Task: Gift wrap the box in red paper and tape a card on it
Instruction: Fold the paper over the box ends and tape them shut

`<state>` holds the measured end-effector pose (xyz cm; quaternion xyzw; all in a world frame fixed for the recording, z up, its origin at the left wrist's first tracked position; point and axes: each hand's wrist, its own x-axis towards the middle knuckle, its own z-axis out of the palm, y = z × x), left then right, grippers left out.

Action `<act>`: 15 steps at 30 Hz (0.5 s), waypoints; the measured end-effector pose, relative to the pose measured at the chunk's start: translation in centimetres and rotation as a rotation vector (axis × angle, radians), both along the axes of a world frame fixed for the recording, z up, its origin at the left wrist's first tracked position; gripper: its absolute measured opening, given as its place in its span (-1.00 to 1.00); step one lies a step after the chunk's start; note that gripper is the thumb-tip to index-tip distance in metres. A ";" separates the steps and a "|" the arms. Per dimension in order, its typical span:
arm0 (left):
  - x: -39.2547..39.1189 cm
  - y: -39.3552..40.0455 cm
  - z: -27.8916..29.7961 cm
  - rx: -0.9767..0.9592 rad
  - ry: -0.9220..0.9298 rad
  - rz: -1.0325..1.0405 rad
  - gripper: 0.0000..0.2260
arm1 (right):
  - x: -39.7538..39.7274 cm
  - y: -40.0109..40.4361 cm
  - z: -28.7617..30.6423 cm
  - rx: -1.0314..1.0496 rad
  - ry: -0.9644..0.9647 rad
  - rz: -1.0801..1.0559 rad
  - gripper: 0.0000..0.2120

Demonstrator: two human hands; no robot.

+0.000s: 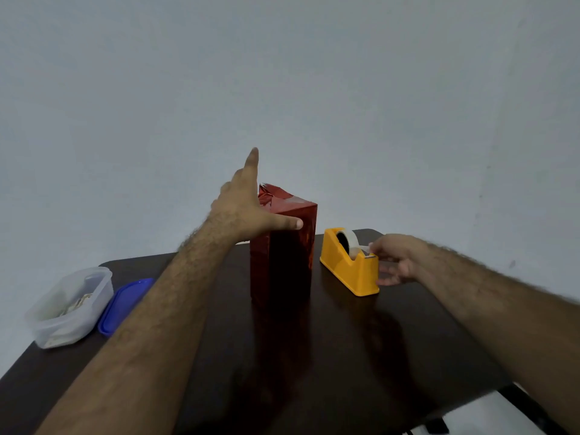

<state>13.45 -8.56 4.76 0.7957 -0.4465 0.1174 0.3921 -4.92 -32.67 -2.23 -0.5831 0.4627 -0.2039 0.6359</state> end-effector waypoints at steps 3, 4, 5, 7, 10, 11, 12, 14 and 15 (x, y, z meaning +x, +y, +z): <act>-1.8 -0.4 0.4 0.000 -0.361 0.149 0.27 | -0.2 -0.1 -0.7 -0.020 -0.067 0.025 -0.90; -2.3 -0.6 0.4 -0.012 -0.482 0.169 0.24 | -0.2 -0.3 -1.0 -0.026 -0.093 0.027 -0.87; -2.8 -0.8 0.4 -0.008 -0.578 0.186 0.21 | -0.3 -0.6 -1.4 -0.032 -0.116 0.026 -0.82; -3.1 -1.1 0.0 0.029 -0.648 0.215 0.19 | -0.2 -1.1 -2.0 -0.047 -0.150 0.016 -0.75; -2.9 -1.4 -0.6 0.077 -0.626 0.251 0.18 | -0.6 -1.7 -3.0 -0.035 -0.209 -0.009 -0.73; -2.8 -1.5 -0.7 0.085 -0.615 0.265 0.18 | -0.7 -1.6 -3.3 -0.032 -0.224 -0.013 -0.76; -2.6 -1.5 -0.9 0.083 -0.590 0.275 0.18 | -0.9 -1.6 -3.5 -0.031 -0.241 -0.017 -0.78; -2.4 -1.6 -0.9 0.063 -0.488 0.266 0.19 | -1.2 -1.5 -4.2 -0.034 -0.276 -0.038 -0.81; -2.3 -1.5 -0.9 0.052 -0.426 0.254 0.21 | -1.2 -1.4 -4.5 -0.038 -0.288 -0.050 -0.83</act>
